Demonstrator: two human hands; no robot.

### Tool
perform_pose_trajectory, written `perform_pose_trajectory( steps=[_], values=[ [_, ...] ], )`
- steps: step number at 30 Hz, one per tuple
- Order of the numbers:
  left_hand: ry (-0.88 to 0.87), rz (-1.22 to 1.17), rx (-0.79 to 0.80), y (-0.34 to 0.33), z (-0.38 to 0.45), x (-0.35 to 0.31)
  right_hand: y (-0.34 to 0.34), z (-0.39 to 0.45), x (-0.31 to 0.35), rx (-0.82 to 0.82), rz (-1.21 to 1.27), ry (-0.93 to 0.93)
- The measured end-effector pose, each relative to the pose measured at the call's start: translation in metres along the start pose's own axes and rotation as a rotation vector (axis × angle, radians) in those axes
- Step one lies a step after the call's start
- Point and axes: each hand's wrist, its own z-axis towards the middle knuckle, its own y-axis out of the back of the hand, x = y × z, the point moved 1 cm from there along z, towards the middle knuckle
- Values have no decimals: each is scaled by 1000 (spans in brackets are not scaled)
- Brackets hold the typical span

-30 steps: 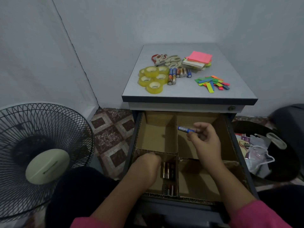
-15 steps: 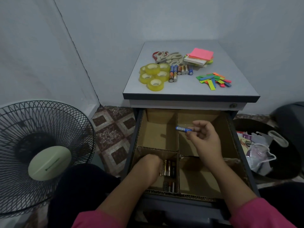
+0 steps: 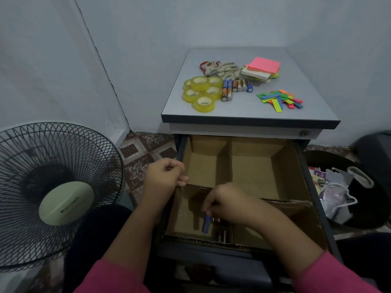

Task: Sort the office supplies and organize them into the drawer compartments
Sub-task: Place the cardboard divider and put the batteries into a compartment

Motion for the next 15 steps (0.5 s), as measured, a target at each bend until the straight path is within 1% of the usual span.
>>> perform_pose_trajectory(
  steps=[2,6,15],
  values=[
    [22,-40,4,-2,0,1,-14,11,7,69,-125,6],
    [4,0,62,-6,-1,5,-26,18,15,120,-344,-17],
    [-3,6,65,-9,-2,3,-32,18,17,105,-484,-80]
  ],
)
